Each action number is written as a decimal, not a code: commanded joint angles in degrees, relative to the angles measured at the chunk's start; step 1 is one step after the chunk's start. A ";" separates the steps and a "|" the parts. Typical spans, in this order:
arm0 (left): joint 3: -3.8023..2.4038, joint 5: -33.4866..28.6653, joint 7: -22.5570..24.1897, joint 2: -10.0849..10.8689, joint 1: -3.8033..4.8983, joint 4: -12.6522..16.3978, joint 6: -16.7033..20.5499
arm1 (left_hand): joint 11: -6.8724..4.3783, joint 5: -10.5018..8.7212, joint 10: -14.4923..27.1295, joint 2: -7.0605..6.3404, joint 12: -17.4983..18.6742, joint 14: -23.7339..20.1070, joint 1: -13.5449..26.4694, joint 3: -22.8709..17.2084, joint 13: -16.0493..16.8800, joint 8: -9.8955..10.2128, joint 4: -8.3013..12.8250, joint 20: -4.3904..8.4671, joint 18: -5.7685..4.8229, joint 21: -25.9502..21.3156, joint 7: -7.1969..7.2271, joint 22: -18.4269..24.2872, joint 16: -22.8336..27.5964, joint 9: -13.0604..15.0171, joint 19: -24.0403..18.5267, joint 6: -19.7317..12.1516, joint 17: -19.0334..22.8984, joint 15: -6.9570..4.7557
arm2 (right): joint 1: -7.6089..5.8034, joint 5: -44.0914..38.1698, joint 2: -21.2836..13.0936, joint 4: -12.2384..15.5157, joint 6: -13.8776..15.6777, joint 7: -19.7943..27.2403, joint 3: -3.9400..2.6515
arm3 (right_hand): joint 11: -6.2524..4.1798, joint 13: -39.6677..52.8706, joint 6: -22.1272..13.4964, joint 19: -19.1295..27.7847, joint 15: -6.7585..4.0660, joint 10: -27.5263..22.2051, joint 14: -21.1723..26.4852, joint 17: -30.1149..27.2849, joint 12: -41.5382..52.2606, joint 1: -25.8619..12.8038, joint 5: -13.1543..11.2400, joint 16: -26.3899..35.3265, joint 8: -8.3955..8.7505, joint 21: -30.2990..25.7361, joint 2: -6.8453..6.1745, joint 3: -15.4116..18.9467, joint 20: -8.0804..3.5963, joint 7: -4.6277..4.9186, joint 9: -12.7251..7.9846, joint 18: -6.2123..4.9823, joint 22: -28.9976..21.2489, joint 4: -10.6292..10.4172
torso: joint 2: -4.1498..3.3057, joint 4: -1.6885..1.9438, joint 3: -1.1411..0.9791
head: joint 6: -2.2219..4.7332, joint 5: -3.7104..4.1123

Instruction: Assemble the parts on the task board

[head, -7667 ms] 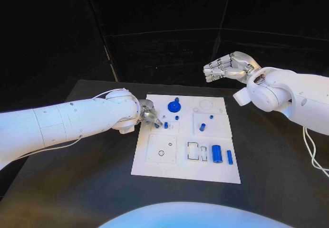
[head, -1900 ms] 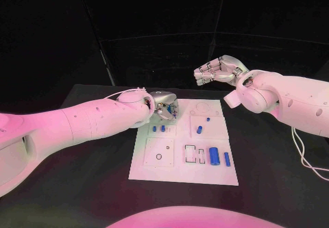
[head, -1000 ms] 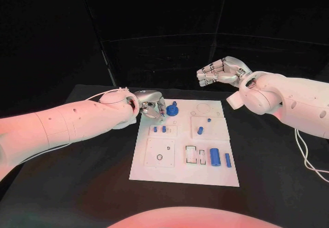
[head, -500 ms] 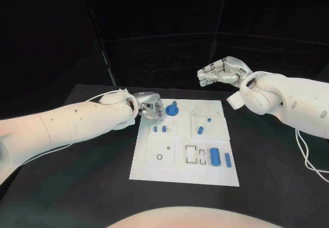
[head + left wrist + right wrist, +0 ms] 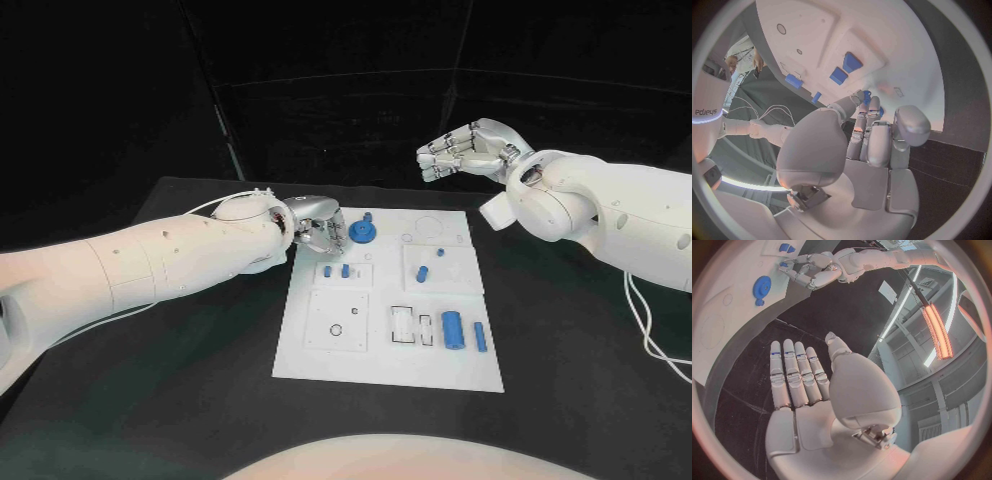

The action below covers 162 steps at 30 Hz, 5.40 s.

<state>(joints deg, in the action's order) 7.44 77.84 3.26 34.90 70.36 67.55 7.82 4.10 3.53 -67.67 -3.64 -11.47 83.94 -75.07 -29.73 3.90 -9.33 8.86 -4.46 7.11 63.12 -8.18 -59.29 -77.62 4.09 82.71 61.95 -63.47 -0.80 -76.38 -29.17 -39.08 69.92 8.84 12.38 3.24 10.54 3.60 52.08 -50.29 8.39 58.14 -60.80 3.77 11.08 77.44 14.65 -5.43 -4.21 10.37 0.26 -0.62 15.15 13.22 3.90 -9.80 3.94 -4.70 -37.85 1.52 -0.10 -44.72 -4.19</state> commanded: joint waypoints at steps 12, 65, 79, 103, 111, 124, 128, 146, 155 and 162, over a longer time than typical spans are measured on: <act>-0.04 -0.28 -0.84 -0.66 -0.03 0.08 -1.24 | -0.15 0.29 -0.47 -0.38 0.34 1.42 0.18 -0.24 0.07 0.26 0.00 -0.05 -0.89 0.27 0.06 0.05 -0.37 -0.03 0.19 0.60 0.03 -0.22 | -0.11 0.04 0.11 0.10 -0.31 0.58 -0.04 | 0.06 0.02 -0.27 -0.39 0.03 -0.36 0.37 -0.07 0.36 -0.17 0.25 -0.28 -0.22 -0.27 0.62 0.37 0.07 0.92 0.04 -0.69 -0.03 -0.13 | -0.01 0.02 0.00 | 0.00 0.10; 0.00 -0.84 -0.88 -0.68 -0.06 -0.37 -0.60 | 2.13 0.21 7.22 -3.90 6.90 0.64 2.06 2.74 -0.17 4.98 -1.29 -1.59 -0.25 -3.10 -1.45 3.01 0.41 -0.31 -1.15 -3.17 2.83 1.52 | -0.11 0.04 0.06 -0.07 -0.11 0.55 -0.04 | 0.06 0.02 -0.27 -0.40 0.03 -0.37 0.38 -0.07 0.38 -0.16 0.25 -0.29 -0.22 -0.28 0.64 0.39 0.07 0.92 0.04 -0.69 -0.03 -0.13 | 0.02 0.04 0.02 | -0.05 0.50; -1.68 -7.46 -0.69 4.39 0.45 1.92 1.71 | 2.27 0.29 8.48 -3.46 7.09 0.44 1.52 3.47 -0.15 5.54 -1.68 -1.79 0.15 -5.00 -1.50 4.89 0.67 -0.31 -1.65 -3.97 3.35 1.66 | -0.11 -6.02 -0.95 -2.34 2.73 0.03 -0.04 | -0.35 0.01 -1.06 -4.02 -1.06 -2.46 -3.38 0.35 0.95 4.19 -0.99 -3.15 -0.16 0.49 0.95 0.39 -1.08 0.36 0.05 -0.81 0.70 3.30 | 0.05 0.09 0.06 | 0.81 1.04; -1.87 -66.35 24.58 13.02 0.60 14.50 2.79 | 1.11 0.78 1.33 -0.35 2.27 -4.85 -0.41 -0.39 0.71 3.65 -1.72 -1.16 2.68 -18.81 -1.31 17.96 6.90 0.10 -8.07 -0.71 14.72 0.86 | 6.82 -57.48 -8.14 9.79 3.61 -17.71 -0.02 | -5.24 0.03 6.28 -17.90 -8.30 5.92 -26.49 36.14 -1.97 3.15 -3.73 -49.78 0.61 32.54 -1.83 -7.52 -10.33 -3.65 -0.13 -0.38 20.89 10.89 | 0.06 0.18 -0.02 | 1.95 5.94; -1.36 -71.23 25.58 13.07 0.34 16.26 2.02 | 1.33 0.67 2.01 -0.70 2.30 -5.34 0.62 0.27 0.54 3.91 -2.20 -1.32 2.91 -20.70 -1.51 19.57 7.54 -0.05 -9.01 -1.39 15.59 1.05 | 8.84 -61.79 -7.77 10.72 5.60 -17.97 -0.03 | -4.64 0.13 5.79 -18.55 -7.71 5.13 -25.38 53.17 -3.47 1.61 -4.01 -65.57 0.56 43.69 -3.38 -10.87 -8.89 -3.02 -0.03 0.45 32.01 11.11 | -0.02 -0.10 0.00 | 2.03 6.29; -1.28 -72.62 25.29 13.08 0.29 15.35 1.39 | 1.60 0.67 2.85 -0.89 2.40 -5.44 0.94 0.61 0.36 4.19 -2.32 -1.46 3.01 -21.57 -1.77 20.34 7.68 -0.15 -9.29 -2.15 15.87 1.24 | 9.56 -62.44 -6.28 9.88 3.84 -18.34 -0.03 | -4.44 0.10 6.33 -18.49 -7.56 5.54 -25.06 56.61 -3.56 1.45 -1.96 -68.89 0.45 47.75 -3.49 -13.53 -8.64 -2.94 0.04 0.76 36.20 11.27 | -0.05 0.10 0.07 | 1.91 6.40; -1.28 -72.81 25.13 13.10 0.29 15.25 1.24 | 1.69 0.70 3.05 -0.91 2.40 -5.43 0.97 0.64 0.33 4.28 -2.32 -1.50 3.00 -21.62 -1.89 20.37 7.65 -0.18 -9.28 -2.40 15.85 1.29 | 9.64 -62.47 -5.76 9.20 3.17 -18.29 -0.03 | -4.55 0.11 6.71 -18.51 -7.61 5.86 -25.03 57.13 -3.51 1.41 -1.63 -69.45 0.37 48.68 -3.22 -14.64 -8.64 -3.07 0.08 0.85 37.18 11.23 | -0.04 0.09 0.09 | 1.82 6.25; -1.28 -72.90 24.58 13.07 0.29 14.83 0.88 | 1.85 0.71 3.37 -0.89 2.39 -5.15 1.02 0.70 0.27 4.39 -2.35 -1.59 2.86 -21.06 -2.11 19.77 7.23 -0.20 -8.99 -2.76 15.11 1.41 | 10.31 -62.49 -4.34 8.07 0.50 -18.60 -0.04 | -5.30 0.19 9.42 -18.59 -8.13 8.33 -24.83 58.40 -3.26 0.48 -2.89 -71.23 0.16 52.75 -2.92 -21.09 -8.99 -3.82 0.25 1.30 41.48 10.78 | -0.02 -0.01 0.04 | 1.41 5.90; -1.28 -72.90 24.24 13.02 0.29 14.67 0.78 | 1.89 0.71 3.50 -0.90 2.39 -5.12 0.99 0.70 0.26 4.42 -2.32 -1.62 2.87 -21.13 -2.15 19.85 7.20 -0.20 -8.97 -2.88 15.12 1.44 | 10.61 -63.70 -4.02 8.01 0.47 -19.60 -0.04 | -5.82 0.40 10.93 -19.71 -8.50 10.00 -24.79 58.45 -2.80 0.87 -3.59 -71.57 -0.06 55.15 -2.81 -23.24 -9.29 -4.25 0.40 1.78 44.64 11.14 | -0.02 0.01 0.03 | 1.24 5.98; -1.28 -72.90 23.91 12.96 0.29 14.64 0.72 | 2.00 0.72 3.75 -0.99 2.38 -5.10 0.95 0.74 0.23 4.49 -2.25 -1.67 2.91 -21.34 -2.30 20.06 7.18 -0.21 -8.98 -3.12 15.18 1.51 | 10.92 -66.02 -3.48 8.07 0.43 -20.85 -0.04 | -5.83 0.37 11.03 -19.61 -8.55 10.11 -24.79 58.63 -2.94 0.97 -4.43 -71.77 0.17 55.49 -3.33 -23.96 -9.39 -4.23 0.33 1.80 44.84 11.53 | -0.05 0.04 0.05 | 1.10 6.07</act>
<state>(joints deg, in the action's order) 6.20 5.31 27.15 47.91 70.58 82.17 9.28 6.14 4.20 -64.38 -4.66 -8.88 78.83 -74.61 -29.26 4.21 -5.16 6.63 -5.84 9.70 41.75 -10.53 -39.28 -70.29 3.92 73.75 59.15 -48.32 0.43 -66.02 -93.19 -42.80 77.87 11.23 -7.34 2.79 4.60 4.07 62.75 -69.68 0.31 67.79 -84.04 62.35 8.44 78.33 10.53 -76.87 -4.16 65.63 -2.77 -24.28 5.86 8.91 4.29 -8.88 48.71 6.74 -37.85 1.51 -0.06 -43.56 1.88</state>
